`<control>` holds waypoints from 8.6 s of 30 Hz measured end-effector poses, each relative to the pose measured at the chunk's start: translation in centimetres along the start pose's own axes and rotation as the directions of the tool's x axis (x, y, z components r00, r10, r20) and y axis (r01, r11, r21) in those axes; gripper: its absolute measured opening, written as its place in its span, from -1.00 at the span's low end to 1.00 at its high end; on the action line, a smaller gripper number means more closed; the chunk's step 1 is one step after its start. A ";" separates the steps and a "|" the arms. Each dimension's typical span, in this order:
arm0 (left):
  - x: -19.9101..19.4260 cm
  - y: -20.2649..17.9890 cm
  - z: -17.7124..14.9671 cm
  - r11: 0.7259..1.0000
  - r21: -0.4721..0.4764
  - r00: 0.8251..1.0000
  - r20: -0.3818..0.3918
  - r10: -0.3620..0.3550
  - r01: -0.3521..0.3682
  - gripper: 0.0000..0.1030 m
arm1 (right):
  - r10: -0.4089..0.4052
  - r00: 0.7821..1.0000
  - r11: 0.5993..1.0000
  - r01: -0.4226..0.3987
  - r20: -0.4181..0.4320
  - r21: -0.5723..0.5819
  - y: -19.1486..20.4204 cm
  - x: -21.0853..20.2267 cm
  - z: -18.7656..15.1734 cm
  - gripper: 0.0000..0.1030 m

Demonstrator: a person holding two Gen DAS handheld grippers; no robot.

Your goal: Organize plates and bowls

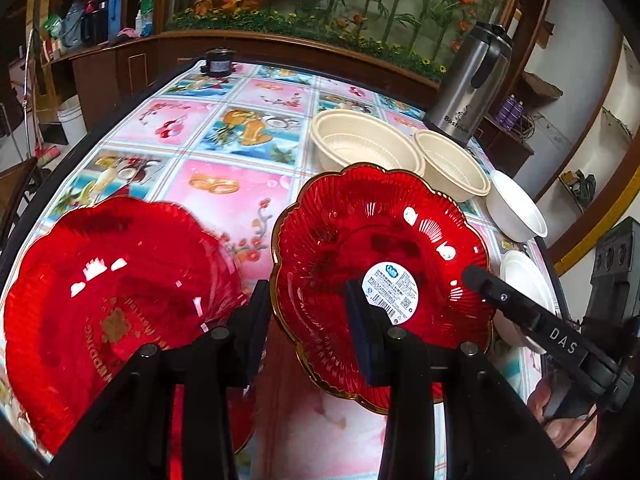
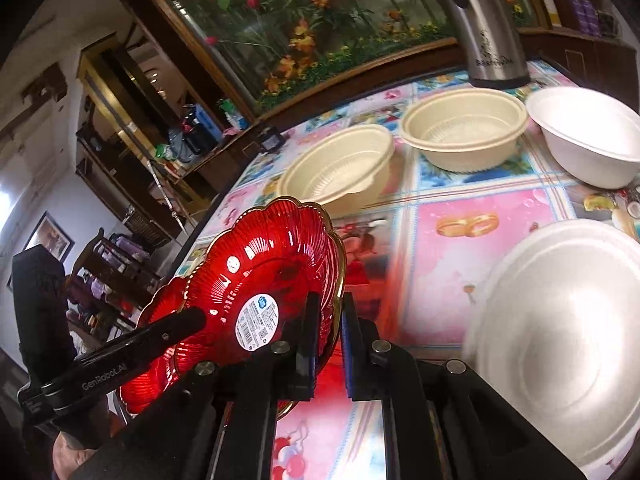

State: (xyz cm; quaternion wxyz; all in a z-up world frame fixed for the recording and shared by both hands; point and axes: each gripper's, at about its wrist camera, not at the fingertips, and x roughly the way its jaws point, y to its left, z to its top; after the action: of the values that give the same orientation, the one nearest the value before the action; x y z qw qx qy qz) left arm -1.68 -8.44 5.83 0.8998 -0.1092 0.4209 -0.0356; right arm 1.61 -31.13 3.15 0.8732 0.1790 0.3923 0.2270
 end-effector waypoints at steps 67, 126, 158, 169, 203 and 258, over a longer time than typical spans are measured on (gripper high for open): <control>-4.4 14.2 -4.5 0.965 -0.200 0.983 0.042 0.179 -0.168 -0.32 | 0.037 0.990 0.963 -0.071 -0.134 -0.260 15.4 8.4 -3.9 -0.82; -9.7 15.1 -4.4 0.957 -0.187 0.969 0.067 0.239 -0.223 0.55 | 0.023 0.994 0.877 -0.070 -0.103 -0.476 19.5 7.6 -5.7 -0.21; -6.6 4.9 -3.4 0.997 0.013 0.995 0.073 0.069 -0.070 0.55 | -0.005 0.998 0.989 0.015 0.068 -0.146 6.2 0.1 1.0 -0.19; -5.1 1.6 -3.4 0.997 0.077 0.999 0.035 0.016 -0.018 0.55 | -0.057 0.988 0.994 0.070 0.146 -0.089 2.8 -2.7 2.5 -0.19; -3.3 -2.6 -5.3 0.983 0.145 0.992 -0.072 -0.100 0.110 0.55 | -0.179 0.983 0.917 0.148 0.050 0.370 -9.6 -5.0 -0.1 0.30; -3.2 -0.6 -4.5 0.996 0.089 0.999 0.031 -0.017 0.014 -0.70 | 0.180 0.984 0.981 -0.181 -0.013 -0.070 1.2 -2.6 -2.3 -0.86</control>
State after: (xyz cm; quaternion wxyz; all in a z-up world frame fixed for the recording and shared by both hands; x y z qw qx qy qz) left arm -7.10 -9.24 5.55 0.9101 -0.0728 0.4037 -0.0594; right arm -1.97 -31.26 3.89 0.8535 0.1819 0.3691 0.3197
